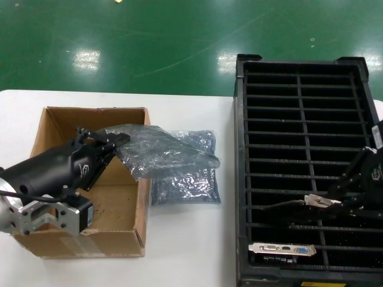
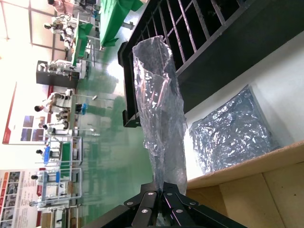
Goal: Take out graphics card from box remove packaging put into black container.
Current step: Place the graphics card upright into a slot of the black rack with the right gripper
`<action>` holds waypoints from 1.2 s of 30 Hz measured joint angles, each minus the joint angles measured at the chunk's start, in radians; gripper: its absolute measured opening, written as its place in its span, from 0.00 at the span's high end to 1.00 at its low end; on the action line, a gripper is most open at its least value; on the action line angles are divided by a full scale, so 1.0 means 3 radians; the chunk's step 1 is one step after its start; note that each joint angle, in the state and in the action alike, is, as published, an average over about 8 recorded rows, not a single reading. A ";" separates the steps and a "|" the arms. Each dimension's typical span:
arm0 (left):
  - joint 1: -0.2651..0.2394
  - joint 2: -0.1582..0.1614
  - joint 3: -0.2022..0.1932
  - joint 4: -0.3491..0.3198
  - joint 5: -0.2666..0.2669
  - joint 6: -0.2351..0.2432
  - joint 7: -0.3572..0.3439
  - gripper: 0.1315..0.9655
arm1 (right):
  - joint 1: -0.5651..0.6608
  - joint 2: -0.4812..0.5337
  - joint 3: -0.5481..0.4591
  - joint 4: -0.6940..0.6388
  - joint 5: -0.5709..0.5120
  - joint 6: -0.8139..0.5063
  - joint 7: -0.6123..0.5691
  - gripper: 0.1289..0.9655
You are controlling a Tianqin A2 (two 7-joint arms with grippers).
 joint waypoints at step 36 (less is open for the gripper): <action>0.0000 0.0000 0.0000 0.0000 0.0000 0.0000 0.0000 0.99 | 0.0374 -0.0362 -0.0509 -0.0166 -0.0249 0.0000 0.0205 0.93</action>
